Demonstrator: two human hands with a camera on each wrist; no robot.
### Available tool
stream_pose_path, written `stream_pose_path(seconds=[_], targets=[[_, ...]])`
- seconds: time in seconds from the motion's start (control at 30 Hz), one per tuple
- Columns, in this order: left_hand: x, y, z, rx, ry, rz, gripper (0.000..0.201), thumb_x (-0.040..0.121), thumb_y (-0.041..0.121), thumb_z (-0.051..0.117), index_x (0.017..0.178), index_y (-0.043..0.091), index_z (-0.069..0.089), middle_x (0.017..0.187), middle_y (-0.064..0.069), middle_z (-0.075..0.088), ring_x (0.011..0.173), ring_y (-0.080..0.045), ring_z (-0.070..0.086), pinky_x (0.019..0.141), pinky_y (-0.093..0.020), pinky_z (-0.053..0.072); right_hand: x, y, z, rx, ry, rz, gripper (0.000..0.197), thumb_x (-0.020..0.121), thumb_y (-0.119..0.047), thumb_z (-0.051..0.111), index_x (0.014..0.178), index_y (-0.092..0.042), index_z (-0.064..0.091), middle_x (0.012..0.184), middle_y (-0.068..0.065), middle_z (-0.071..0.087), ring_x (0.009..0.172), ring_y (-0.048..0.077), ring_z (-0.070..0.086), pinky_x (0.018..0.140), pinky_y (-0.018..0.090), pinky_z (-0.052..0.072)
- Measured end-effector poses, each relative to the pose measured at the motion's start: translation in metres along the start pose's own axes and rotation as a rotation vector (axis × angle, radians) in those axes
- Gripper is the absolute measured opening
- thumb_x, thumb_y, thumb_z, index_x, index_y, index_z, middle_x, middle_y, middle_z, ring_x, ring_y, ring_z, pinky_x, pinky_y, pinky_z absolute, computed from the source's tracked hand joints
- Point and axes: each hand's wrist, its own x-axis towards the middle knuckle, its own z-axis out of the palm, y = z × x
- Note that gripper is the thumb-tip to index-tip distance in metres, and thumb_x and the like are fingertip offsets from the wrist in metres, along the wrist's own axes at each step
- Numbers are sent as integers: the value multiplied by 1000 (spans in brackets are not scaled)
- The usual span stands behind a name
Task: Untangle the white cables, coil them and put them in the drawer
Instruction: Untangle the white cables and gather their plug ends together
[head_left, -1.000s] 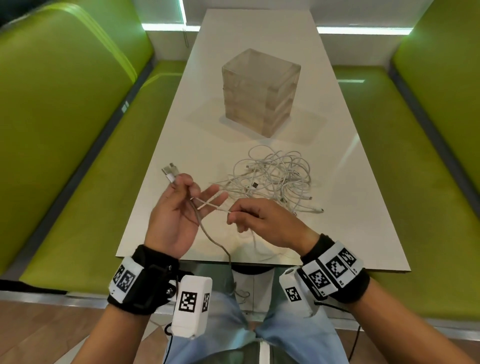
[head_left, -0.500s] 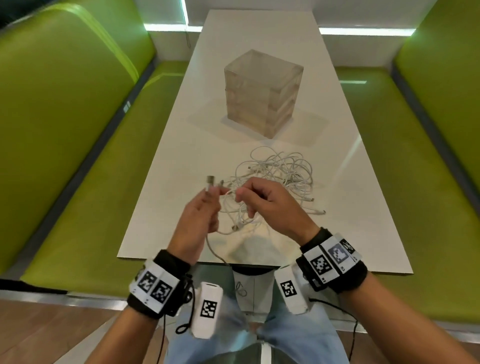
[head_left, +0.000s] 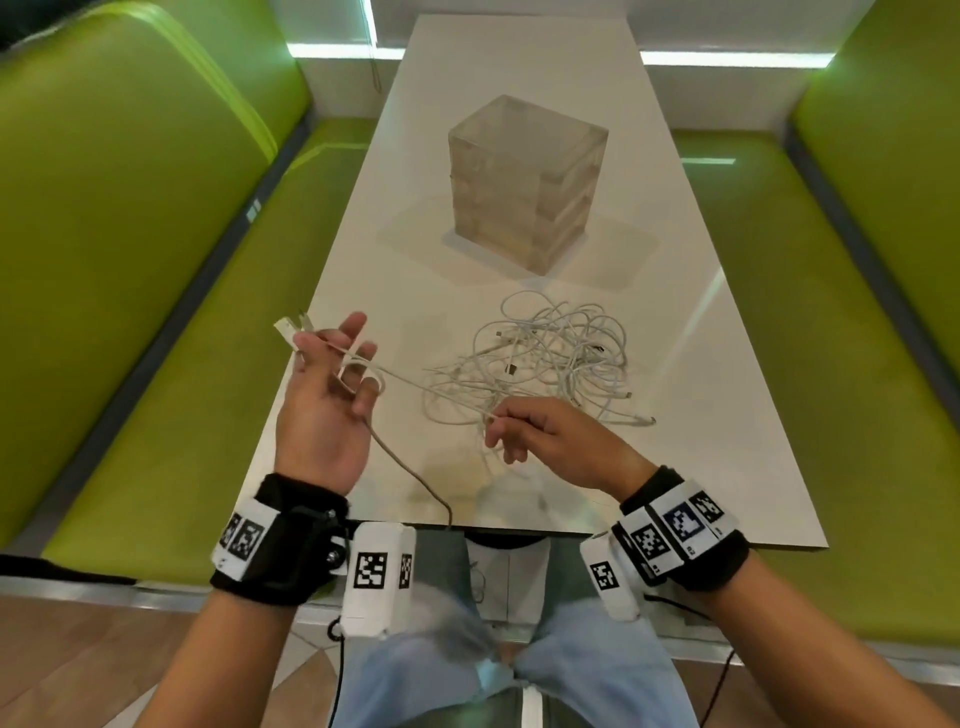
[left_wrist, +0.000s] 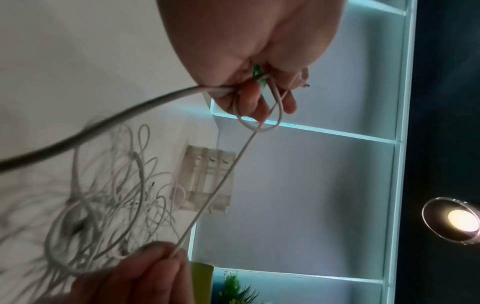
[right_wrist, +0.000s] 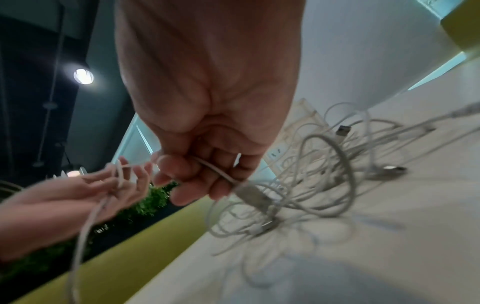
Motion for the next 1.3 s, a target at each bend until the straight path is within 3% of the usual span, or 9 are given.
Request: stream_pose_path(seconds=[0.07, 0.2, 0.33, 0.43, 0.53, 0.9, 1.0, 1.13, 1.3], targets=[[0, 5, -3, -8, -32, -3, 39, 99, 42, 31, 74, 22, 51, 83, 6, 70, 91, -11, 67, 39, -13, 30, 2, 5, -3, -27, 27, 2, 20, 97, -19, 50, 87, -14, 66, 70, 7, 63, 66, 8, 57, 75, 32, 48], [-6, 0, 2, 189, -47, -60, 35, 100, 40, 33, 77, 20, 48, 48, 11, 39, 43, -4, 42, 32, -14, 24, 6, 2, -9, -87, 76, -15, 19, 95, -19, 53, 86, -13, 68, 65, -2, 60, 66, 9, 56, 73, 31, 47], [-20, -27, 11, 719, -219, -27, 23, 94, 33, 51, 88, 14, 63, 48, 10, 36, 42, -8, 28, 40, -20, 26, 7, -11, -10, -16, 113, -103, 16, 93, -10, 55, 83, -11, 68, 68, 1, 62, 60, 7, 55, 64, 22, 47], [-30, -42, 16, 859, -351, -83, 40, 77, 42, 68, 73, 3, 57, 49, 11, 34, 46, -9, 28, 44, -23, 27, 9, -17, -9, -6, 158, -138, 15, 91, -7, 55, 83, -13, 67, 72, -1, 64, 61, 6, 56, 61, 21, 48], [-29, -39, 18, 960, -404, -74, 35, 83, 38, 66, 68, 7, 63, 48, 9, 33, 46, -12, 28, 48, -28, 27, 11, -10, -10, 8, 195, -111, 14, 90, -7, 59, 81, -18, 62, 71, -3, 63, 62, 8, 56, 61, 25, 48], [-24, -15, 14, 579, -146, 28, 26, 86, 35, 56, 70, 16, 61, 45, 3, 37, 37, -10, 29, 41, -23, 27, 21, -12, -20, -93, 142, -122, 8, 87, -17, 65, 89, -16, 73, 91, -4, 59, 88, 8, 55, 80, 18, 43], [-23, -14, 9, 587, -136, 42, 28, 93, 40, 44, 84, 16, 56, 60, 2, 45, 40, -8, 36, 38, -19, 28, 10, -17, -20, -100, -11, -58, 8, 84, -18, 68, 89, -17, 74, 88, -5, 65, 85, 9, 60, 80, 25, 47], [-19, -11, 8, 498, -10, 32, 30, 101, 38, 34, 80, 21, 47, 75, 6, 52, 54, -5, 45, 41, -16, 30, -10, -9, -7, -118, -317, 71, 9, 80, -14, 72, 88, -9, 73, 86, 6, 72, 71, 8, 60, 70, 23, 49], [-20, -10, 16, 421, 54, -22, 33, 101, 41, 34, 83, 20, 53, 69, 14, 58, 60, -4, 46, 42, -15, 27, -26, 14, 23, -282, -464, 183, 11, 78, -20, 73, 86, -12, 72, 85, 6, 73, 71, 12, 64, 75, 34, 52]])
